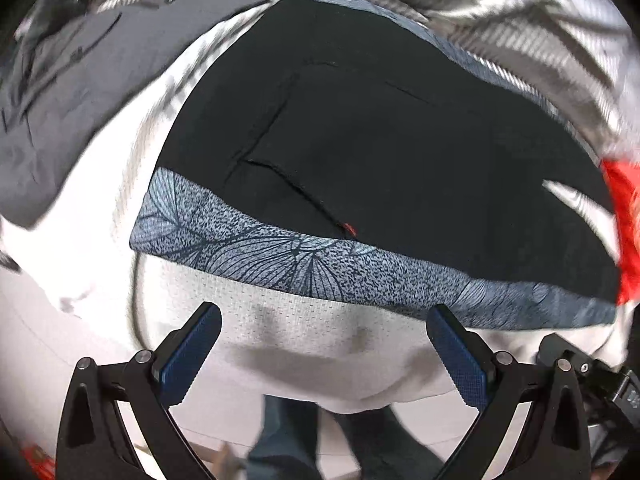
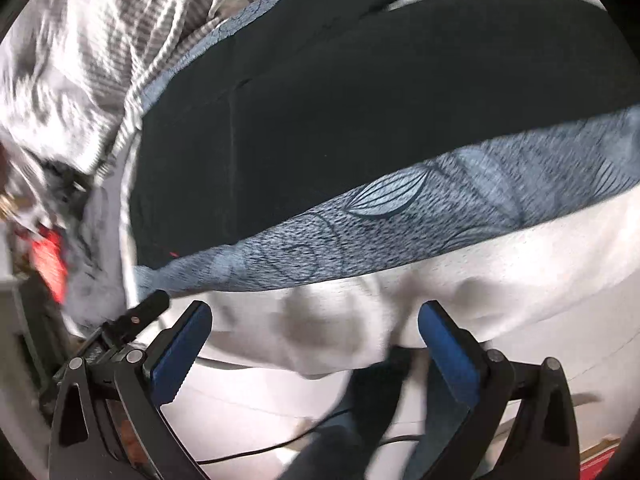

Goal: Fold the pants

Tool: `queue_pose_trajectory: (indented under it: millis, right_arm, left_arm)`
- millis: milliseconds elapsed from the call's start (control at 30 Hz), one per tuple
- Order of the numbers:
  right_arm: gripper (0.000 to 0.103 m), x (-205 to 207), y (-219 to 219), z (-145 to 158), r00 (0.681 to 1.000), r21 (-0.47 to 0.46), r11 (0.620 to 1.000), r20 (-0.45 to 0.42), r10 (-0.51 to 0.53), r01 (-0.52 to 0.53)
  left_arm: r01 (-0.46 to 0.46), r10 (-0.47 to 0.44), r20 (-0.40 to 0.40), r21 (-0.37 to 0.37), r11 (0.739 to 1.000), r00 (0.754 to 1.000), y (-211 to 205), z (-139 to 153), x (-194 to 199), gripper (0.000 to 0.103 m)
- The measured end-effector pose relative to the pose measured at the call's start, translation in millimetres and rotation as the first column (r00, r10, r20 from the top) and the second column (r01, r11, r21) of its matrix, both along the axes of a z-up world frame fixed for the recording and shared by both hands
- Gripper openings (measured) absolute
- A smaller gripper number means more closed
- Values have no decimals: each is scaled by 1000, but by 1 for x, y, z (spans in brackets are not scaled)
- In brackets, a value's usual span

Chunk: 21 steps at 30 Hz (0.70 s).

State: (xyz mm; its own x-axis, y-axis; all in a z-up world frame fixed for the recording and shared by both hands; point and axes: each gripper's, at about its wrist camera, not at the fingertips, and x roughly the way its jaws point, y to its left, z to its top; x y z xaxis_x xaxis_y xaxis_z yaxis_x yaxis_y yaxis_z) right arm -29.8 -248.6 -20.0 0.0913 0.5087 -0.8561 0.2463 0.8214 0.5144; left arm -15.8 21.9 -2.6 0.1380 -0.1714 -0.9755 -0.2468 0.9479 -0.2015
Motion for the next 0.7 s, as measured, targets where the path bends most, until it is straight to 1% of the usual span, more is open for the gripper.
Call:
queue_pose_trajectory:
  millis: [67,133,167,200,233,333,400,467,533,633,667,700]
  right_arm:
    - [103,-1,-5,-6,999,84,996,-3,-42,42]
    - [103,-2,-8,-11,998,128,990,-2,-61,61]
    - [103,-1,-8,-14,998,148,987,-3,-70,70]
    - [103,-1,-9,-19,997,172,982,-7,-82,82]
    - [103,0,-10,-25,995,200,975,-15,-99,100]
    - [98,1,-12,-40,989,259,954,-41,-145,151]
    - [88,4,-13,-48,984,289,940,-51,-173,180]
    - [83,8,-12,-55,979,318,925,-58,-197,206]
    - [81,14,-11,-61,972,349,907,-71,-223,234]
    - [73,21,-8,-69,959,409,868,-102,-263,281]
    - [63,23,-7,-70,956,429,855,-111,-271,293]
    - [48,25,-7,-71,954,450,841,-117,-277,299]
  left_arm:
    - [-45,45,4,-55,997,999,13,-2,-1,103]
    - [-78,79,7,-95,992,997,24,-5,-2,103]
    - [-89,90,4,-105,990,996,26,-8,-3,101]
    - [-100,100,-5,-125,987,995,29,-10,-4,94]
    - [-112,110,-23,-161,981,994,33,-15,-4,93]
    - [-139,137,-24,-188,972,990,42,-25,-7,93]
    - [-140,136,-36,-195,971,990,38,-27,-8,93]
    - [-143,137,-43,-204,968,990,36,-31,-9,93]
    - [-150,142,-51,-221,964,989,37,-35,-9,93]
    - [-166,154,-67,-238,957,986,37,-39,-9,93]
    - [-172,160,-69,-245,954,985,40,-41,-9,93]
    - [-178,165,-72,-251,951,984,41,-43,-8,93]
